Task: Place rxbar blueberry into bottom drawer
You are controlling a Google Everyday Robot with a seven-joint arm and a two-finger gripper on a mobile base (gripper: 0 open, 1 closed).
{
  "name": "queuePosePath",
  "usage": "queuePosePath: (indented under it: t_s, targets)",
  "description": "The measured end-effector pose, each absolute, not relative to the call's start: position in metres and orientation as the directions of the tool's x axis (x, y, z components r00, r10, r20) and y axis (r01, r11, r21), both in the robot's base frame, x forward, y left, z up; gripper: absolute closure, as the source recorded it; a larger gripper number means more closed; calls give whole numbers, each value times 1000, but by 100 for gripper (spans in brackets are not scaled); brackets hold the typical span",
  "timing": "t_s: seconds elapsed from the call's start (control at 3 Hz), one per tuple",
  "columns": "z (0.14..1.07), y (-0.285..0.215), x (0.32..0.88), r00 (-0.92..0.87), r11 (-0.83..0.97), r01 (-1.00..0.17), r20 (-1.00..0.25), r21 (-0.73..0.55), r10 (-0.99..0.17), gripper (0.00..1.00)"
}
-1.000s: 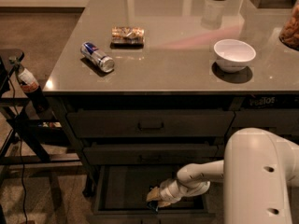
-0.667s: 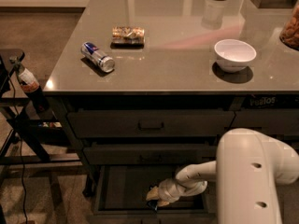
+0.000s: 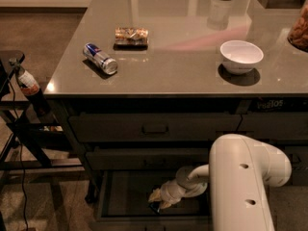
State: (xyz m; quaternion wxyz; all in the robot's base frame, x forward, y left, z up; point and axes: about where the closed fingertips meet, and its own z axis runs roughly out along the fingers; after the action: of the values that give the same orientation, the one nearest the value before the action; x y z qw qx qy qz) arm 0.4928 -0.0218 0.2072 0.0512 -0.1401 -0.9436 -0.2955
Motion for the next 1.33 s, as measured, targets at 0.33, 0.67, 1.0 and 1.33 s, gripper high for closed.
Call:
queuePosePath:
  t_s: [0.33,0.67,1.0,1.33]
  targets:
    - [195,-14,504,-955,785,295,179,545,234,100]
    - [184,-10,510,-954,786,301,181,541,240,100]
    - [174,-9,513,-951,789,309,183,531,249,100]
    - [165,-8,515,-950,799,314,176,513,260,100]
